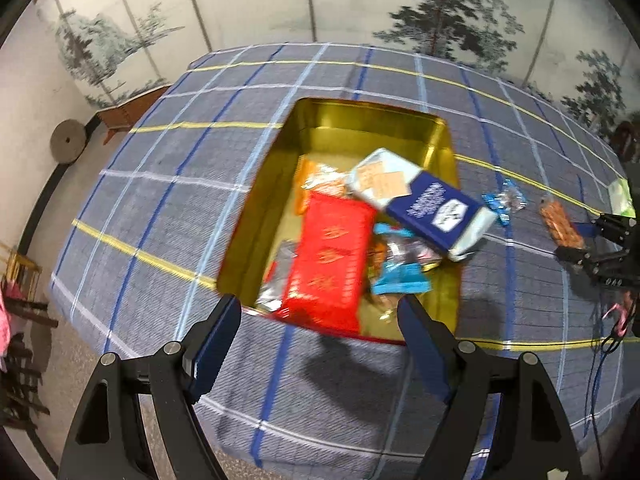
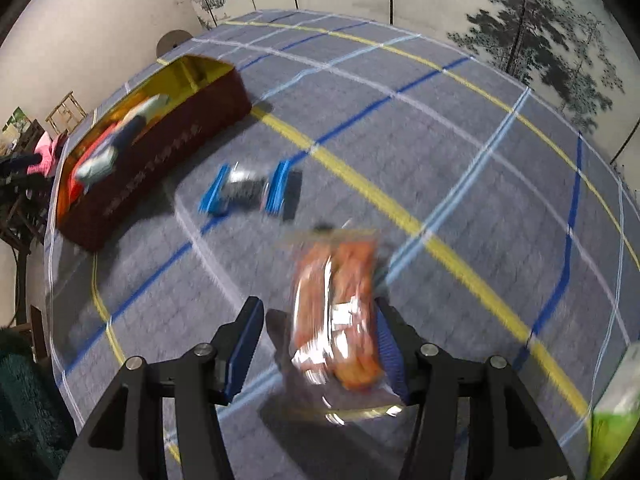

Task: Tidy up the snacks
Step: 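Grasp the clear bag of twisted dough sticks with the right gripper, then grasp the blue-topped bag of dark sweets with the left gripper while the right holds the twisted-dough bag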

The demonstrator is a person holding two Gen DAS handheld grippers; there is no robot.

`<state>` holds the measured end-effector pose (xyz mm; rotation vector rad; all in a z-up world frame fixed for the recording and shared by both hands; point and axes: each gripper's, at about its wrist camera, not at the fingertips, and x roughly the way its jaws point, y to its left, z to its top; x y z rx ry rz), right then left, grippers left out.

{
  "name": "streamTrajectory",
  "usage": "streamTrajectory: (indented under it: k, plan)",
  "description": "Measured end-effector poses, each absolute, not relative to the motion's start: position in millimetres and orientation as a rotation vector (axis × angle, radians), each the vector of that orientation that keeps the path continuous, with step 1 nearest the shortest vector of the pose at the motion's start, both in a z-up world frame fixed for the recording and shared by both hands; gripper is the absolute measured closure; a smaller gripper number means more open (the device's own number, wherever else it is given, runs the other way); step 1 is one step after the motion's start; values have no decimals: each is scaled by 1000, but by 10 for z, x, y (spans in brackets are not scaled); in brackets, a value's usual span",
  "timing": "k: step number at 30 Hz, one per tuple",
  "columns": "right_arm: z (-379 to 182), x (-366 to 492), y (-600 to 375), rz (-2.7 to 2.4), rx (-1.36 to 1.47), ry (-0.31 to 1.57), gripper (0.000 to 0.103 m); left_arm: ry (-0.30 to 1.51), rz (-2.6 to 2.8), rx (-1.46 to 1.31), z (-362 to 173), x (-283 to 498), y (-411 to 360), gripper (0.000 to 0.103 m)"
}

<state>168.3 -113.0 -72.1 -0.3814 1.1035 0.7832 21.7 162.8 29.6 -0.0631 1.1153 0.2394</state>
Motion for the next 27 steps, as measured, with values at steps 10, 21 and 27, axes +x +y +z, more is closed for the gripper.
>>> streamTrajectory:
  k: [10,21,27]
  plan:
    - [-759,1532,-1165,609,-358,999,47,1049,156,8,470,383,1239,25]
    - [-783,1441,-1207,493,-301,925,62,1020,40,77,390,687,699,25]
    - [-791,1460,-1553,362,-251,922,63,1016,-38,86,293,854,410,25]
